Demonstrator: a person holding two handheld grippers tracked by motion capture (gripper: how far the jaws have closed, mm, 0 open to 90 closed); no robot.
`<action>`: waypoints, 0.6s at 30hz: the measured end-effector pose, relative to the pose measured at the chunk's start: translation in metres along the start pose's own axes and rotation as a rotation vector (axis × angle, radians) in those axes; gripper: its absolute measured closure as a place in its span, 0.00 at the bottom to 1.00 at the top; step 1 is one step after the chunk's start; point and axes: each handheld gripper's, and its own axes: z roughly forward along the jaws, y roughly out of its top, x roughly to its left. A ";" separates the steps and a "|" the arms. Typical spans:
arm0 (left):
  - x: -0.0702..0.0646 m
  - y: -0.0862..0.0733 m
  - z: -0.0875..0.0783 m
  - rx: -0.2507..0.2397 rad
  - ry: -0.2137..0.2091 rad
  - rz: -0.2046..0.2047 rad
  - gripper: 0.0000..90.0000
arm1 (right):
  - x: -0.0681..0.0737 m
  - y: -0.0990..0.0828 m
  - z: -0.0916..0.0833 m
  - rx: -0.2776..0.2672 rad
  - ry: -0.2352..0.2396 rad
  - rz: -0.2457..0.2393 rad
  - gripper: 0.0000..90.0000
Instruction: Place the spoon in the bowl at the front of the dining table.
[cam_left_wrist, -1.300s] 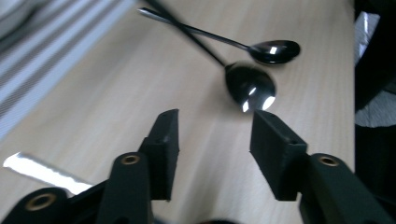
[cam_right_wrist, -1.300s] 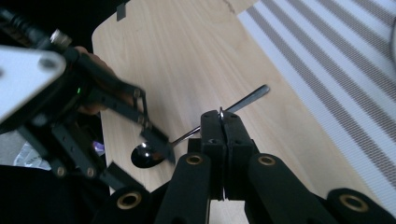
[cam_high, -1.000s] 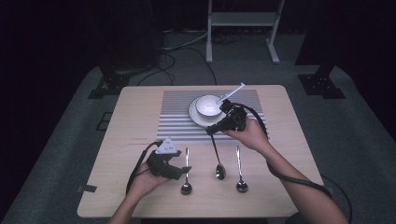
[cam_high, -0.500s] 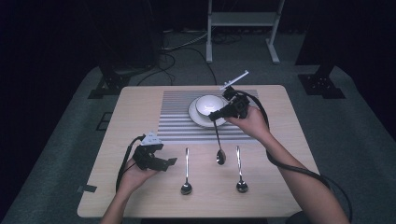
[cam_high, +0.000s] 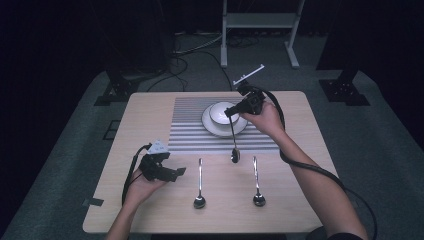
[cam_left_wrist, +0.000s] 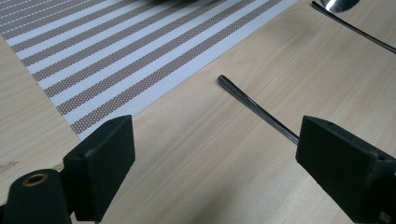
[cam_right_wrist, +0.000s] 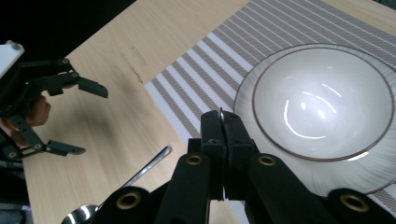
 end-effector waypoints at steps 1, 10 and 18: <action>0.001 0.000 0.000 0.001 0.002 0.000 0.11 | -0.001 0.001 0.000 0.002 -0.007 0.001 0.98; 0.004 -0.001 0.000 -0.007 0.014 -0.016 0.10 | -0.005 0.016 0.000 0.012 -0.035 0.009 0.98; 0.004 -0.002 0.001 -0.006 0.017 -0.017 0.10 | -0.012 0.029 0.003 0.008 -0.058 0.014 0.98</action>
